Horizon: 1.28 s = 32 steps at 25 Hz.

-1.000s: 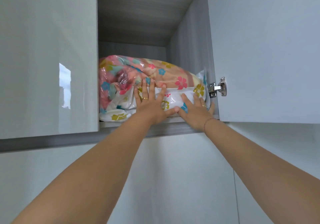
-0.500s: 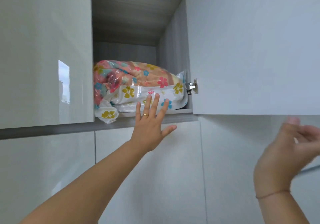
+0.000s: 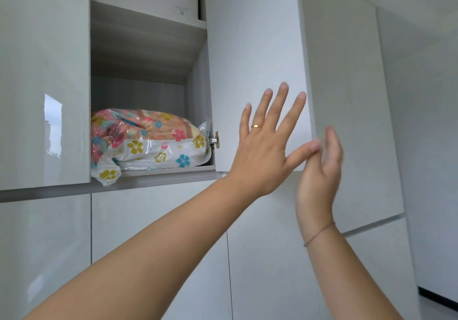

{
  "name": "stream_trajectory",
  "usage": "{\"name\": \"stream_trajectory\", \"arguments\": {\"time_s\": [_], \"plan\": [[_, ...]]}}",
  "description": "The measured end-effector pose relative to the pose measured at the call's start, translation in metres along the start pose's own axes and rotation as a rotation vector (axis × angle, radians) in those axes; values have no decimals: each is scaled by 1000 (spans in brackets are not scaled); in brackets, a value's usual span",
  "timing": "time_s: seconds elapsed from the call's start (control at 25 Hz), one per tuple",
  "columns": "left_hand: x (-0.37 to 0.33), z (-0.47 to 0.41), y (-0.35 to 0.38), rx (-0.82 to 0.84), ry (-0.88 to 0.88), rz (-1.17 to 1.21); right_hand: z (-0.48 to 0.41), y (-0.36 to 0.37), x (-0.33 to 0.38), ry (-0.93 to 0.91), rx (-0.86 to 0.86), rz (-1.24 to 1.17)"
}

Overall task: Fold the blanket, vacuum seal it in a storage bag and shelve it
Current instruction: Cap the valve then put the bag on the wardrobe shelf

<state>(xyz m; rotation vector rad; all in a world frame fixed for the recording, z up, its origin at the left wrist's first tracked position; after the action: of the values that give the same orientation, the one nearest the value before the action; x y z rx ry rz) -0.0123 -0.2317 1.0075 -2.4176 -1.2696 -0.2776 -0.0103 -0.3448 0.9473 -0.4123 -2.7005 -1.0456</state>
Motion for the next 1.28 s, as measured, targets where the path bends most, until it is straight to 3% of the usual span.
{"name": "stream_trajectory", "arguments": {"time_s": [0.08, 0.2, 0.24, 0.36, 0.48, 0.56, 0.72, 0.8, 0.92, 1.04, 1.28], "plan": [[8, 2, 13, 66, -5, -82, -17, -14, -3, -53, -115, 194], [20, 6, 23, 135, -38, -123, -33, -6, -30, 263, 70, 140], [23, 7, 24, 156, -48, -122, -33, -4, -34, 285, 89, 132], [38, 11, 20, 187, -91, -44, -21, 2, -29, 201, 52, 71], [64, 17, 10, 151, -166, 229, 16, 38, -22, 118, 125, -24], [91, 24, 0, 104, -229, 390, 50, 86, -15, 10, 254, -31], [179, 60, -21, -31, -430, 417, 118, 191, -37, -137, 601, 60], [235, 88, -25, -31, -476, 335, 156, 237, -69, -141, 804, 210], [313, 125, -13, 42, -452, -38, 197, 289, -122, -217, 899, 421], [382, 151, 15, 124, -427, -392, 218, 334, -171, -295, 912, 566], [452, 171, 74, 116, -445, -510, 231, 381, -240, -471, 779, 716]]}}
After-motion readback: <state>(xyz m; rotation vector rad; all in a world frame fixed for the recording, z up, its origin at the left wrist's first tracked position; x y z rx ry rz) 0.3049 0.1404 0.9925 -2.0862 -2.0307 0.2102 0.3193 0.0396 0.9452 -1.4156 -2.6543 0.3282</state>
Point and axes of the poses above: each hand's wrist, its own z-axis away from the middle knuckle, its own y-axis out of the palm, x = y × z, the point moved 5 cm from there along -z, towards the middle knuckle, and after that the axes turned 11 degrees about -z, right-handed, at the moved point
